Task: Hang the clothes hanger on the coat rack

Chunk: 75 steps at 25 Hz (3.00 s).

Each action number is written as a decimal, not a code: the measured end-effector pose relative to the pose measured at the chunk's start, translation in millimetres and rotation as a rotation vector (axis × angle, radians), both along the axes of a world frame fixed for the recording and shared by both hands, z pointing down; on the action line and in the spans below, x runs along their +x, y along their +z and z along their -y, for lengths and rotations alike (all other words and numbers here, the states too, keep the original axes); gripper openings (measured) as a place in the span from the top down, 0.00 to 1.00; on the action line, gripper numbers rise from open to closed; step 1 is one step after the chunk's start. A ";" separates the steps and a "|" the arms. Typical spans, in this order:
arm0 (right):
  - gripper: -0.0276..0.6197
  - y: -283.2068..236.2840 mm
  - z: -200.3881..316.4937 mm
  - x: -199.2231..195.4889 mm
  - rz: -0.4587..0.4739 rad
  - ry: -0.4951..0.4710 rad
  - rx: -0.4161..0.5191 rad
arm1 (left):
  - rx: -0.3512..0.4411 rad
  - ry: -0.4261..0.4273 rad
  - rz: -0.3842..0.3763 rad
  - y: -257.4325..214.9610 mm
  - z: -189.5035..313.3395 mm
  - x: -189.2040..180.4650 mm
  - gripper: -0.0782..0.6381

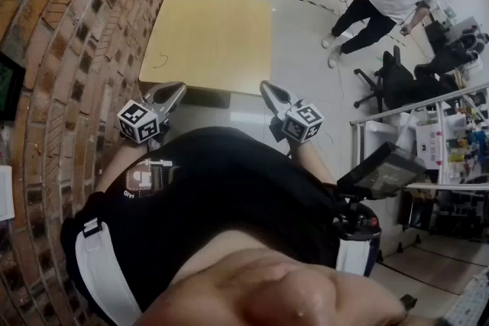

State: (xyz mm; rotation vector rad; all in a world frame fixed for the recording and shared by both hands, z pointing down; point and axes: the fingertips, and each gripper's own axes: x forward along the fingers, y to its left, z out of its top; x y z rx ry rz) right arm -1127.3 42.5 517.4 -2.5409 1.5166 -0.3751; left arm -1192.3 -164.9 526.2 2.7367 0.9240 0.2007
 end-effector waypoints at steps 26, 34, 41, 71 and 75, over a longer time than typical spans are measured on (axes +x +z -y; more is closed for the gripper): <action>0.94 2.9 -97.3 17.4 0.002 -0.070 -0.006 | 0.020 -0.035 0.009 -3.4 -116.6 12.9 0.89; 0.94 5.8 -126.4 23.2 -0.003 -0.070 -0.013 | 0.012 -0.010 0.010 -1.6 -156.0 23.9 0.89; 0.94 10.8 -136.3 44.0 0.009 -0.029 -0.014 | 0.001 0.038 0.017 4.9 -164.2 50.7 0.89; 0.94 -3.7 -277.1 139.2 -0.001 0.171 0.004 | 0.017 0.177 0.008 -9.0 -260.1 188.2 0.89; 0.94 -0.2 -335.9 145.9 0.004 0.101 -0.040 | -0.003 0.121 0.002 -6.5 -325.5 185.9 0.89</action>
